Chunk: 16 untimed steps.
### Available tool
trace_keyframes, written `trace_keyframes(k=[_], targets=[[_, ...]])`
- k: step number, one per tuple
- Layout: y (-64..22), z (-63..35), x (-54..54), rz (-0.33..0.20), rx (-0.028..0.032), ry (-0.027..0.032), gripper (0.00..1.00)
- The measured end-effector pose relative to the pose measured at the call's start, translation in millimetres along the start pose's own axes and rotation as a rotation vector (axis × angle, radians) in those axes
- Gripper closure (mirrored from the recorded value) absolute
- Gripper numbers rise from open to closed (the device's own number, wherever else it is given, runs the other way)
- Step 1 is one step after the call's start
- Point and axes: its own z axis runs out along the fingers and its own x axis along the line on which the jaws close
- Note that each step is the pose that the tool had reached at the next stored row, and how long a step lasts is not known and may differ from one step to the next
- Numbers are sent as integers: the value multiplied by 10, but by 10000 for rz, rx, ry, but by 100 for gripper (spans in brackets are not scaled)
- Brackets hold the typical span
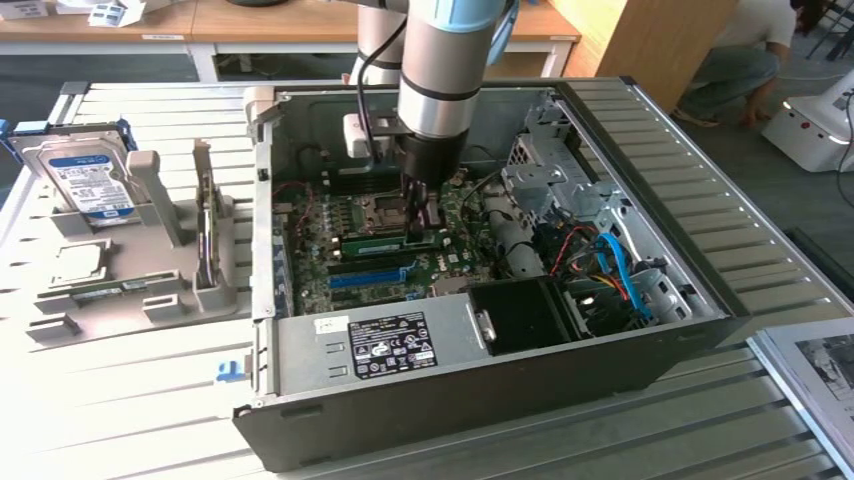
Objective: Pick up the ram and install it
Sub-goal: 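Insert the ram into the slot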
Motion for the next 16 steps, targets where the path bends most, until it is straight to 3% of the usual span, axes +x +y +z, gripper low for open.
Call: trace_keyframes(k=[16], targets=[[6,-301,2,0,0,0,81]])
